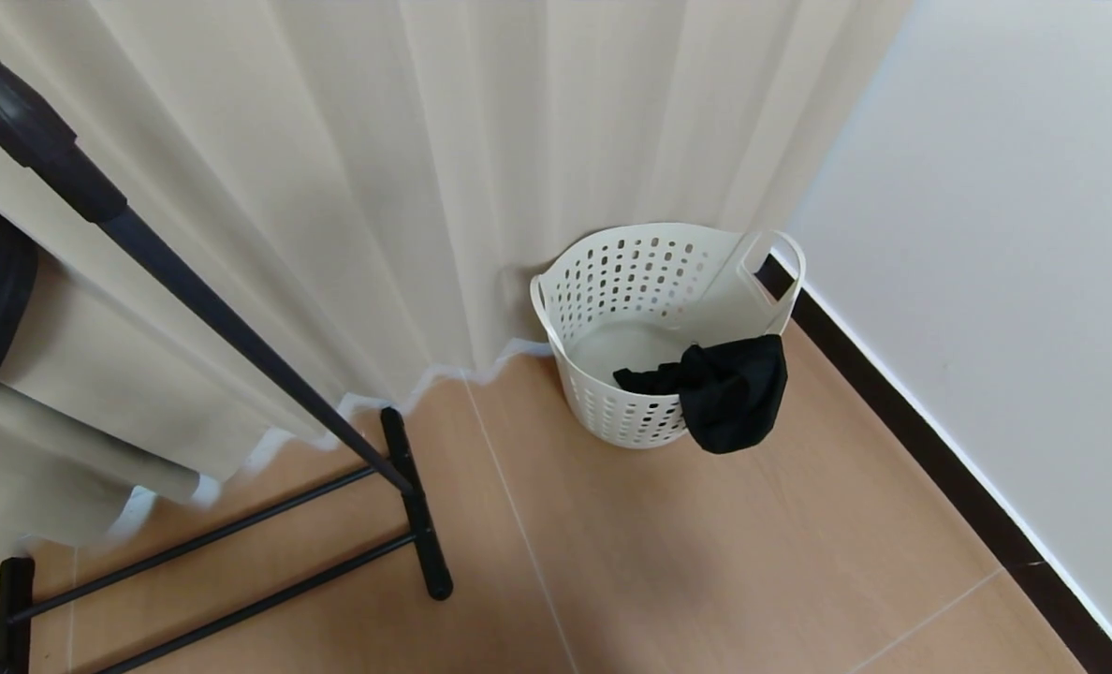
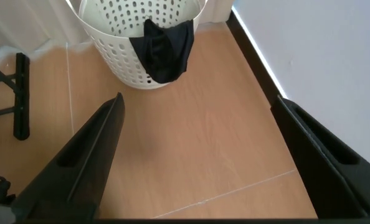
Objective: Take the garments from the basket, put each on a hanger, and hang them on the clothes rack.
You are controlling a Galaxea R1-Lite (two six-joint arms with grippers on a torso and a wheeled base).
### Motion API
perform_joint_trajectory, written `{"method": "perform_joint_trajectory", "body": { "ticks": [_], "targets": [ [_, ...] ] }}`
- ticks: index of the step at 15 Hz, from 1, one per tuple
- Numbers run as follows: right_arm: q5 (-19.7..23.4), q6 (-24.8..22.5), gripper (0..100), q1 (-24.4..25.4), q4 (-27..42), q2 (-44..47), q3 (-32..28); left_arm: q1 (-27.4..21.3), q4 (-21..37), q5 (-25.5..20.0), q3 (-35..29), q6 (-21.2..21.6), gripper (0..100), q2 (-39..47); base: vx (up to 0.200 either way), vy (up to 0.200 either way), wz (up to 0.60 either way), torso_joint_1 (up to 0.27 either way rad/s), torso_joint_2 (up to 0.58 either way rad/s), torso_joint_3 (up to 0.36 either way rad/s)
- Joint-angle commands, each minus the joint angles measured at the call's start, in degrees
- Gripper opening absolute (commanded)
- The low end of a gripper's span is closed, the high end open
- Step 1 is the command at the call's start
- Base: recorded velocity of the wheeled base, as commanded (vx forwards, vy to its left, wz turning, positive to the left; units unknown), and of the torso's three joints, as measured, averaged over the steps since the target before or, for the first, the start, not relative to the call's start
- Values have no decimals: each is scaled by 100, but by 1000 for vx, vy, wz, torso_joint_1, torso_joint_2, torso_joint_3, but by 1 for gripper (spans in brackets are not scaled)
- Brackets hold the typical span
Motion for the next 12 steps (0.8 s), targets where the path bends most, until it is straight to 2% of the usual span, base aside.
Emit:
{"method": "perform_joint_trajectory", "body": {
  "ticks": [1,3,5,7,11,12],
  "targets": [
    [1,-6,100,2,-1,6,0,0,2,7,0,-7,100,6,0,0,0,7,2,-193],
    [10,-15,100,134,43,358,0,0,2,7,0,-16,100,6,0,0,0,-2,0,-90],
    [10,-33,100,503,25,947,0,0,2,7,0,-16,100,6,0,0,0,0,0,0],
    [28,-384,100,1268,-45,1993,-141,0,2,7,0,-7,100,6,0,0,0,0,0,0],
    [28,-569,100,1558,-731,4058,-923,0,-7,7,0,-7,100,6,0,0,0,0,0,0],
    [28,-586,100,1566,-766,4128,-949,0,2,7,0,-7,100,6,0,0,0,0,0,0]
  ]
}}
